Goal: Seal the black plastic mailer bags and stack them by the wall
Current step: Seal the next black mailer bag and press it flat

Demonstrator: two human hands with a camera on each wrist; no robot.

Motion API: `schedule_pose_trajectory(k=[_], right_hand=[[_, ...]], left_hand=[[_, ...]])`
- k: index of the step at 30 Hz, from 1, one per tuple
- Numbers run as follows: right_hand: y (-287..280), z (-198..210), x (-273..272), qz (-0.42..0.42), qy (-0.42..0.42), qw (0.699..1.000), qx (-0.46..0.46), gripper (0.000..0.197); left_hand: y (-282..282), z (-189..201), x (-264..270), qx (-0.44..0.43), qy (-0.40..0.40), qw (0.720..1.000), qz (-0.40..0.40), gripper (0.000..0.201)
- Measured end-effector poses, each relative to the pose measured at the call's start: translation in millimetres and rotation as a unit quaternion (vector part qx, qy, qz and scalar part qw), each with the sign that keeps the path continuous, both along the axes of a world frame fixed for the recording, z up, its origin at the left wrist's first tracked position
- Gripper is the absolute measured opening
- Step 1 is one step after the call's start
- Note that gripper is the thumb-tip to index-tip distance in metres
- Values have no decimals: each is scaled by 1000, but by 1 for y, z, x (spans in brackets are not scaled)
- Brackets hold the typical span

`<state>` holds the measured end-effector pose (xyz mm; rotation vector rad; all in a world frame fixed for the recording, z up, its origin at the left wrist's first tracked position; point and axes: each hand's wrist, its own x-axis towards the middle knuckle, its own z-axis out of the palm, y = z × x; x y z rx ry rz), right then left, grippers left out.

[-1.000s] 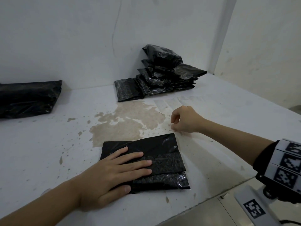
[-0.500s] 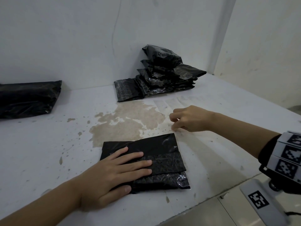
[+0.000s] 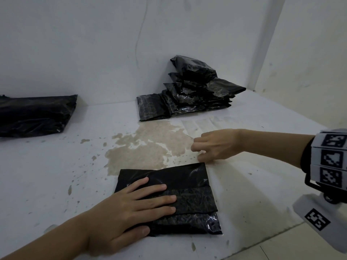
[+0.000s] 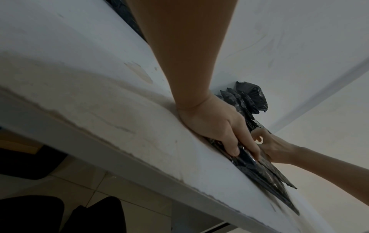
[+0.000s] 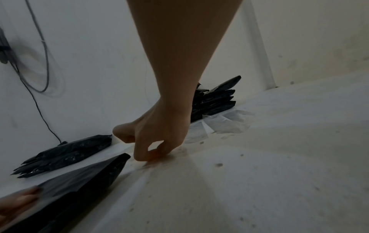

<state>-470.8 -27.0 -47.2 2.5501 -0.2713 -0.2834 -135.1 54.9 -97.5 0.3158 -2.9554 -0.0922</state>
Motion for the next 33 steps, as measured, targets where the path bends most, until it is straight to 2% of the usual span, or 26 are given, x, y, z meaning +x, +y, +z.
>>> schedule_pose_trajectory(k=[2,4,6,8,9,11,12,14,17,20,24,26,29,31,33], right_hand=[[2,0,-4,-5,15,1000,-3,4],[4,3,-14,-34,-15,999,-9,9],[7,8,-26,-106,-135,985,10,16],[13,10,-30,-195,-264,941,76,19],[19,8,-30,-243,-299,915,122,16],[31,-6,-25,-302,-307,883,189,23],[37,-12,-20,-303,-293,885,198,29],[44,-22,-17,-264,-271,910,170,38],[51,-24,-22,-237,-235,937,107,39],[55,-21,-24,-240,-218,942,89,44],[55,-16,-21,-272,-219,933,84,38],[55,-15,-12,-339,-257,897,120,27],[48,-19,4,-456,-348,802,168,20],[39,-23,13,-493,-400,753,174,25],[32,-25,19,-533,-412,711,201,31]], left_hand=[[-1,0,1,-4,-4,1000,1,49],[-1,0,1,-7,-9,1000,0,49],[-2,-1,1,-7,-10,1000,-1,49],[-2,-1,0,-3,-3,1000,-2,48],[-2,-1,0,0,-2,1000,-1,48],[-2,0,0,3,-1,1000,0,48],[-1,0,0,2,1,1000,0,48],[0,0,-1,3,6,1000,-5,48],[0,0,-1,5,12,1000,-6,48],[0,0,-1,7,15,1000,-7,48],[0,-1,-1,9,16,1000,-6,48],[0,-1,-1,8,13,1000,-5,49],[-1,-1,-2,6,13,1000,-4,48],[-1,0,-2,8,15,1000,-4,48],[0,0,-2,13,16,1000,-1,48]])
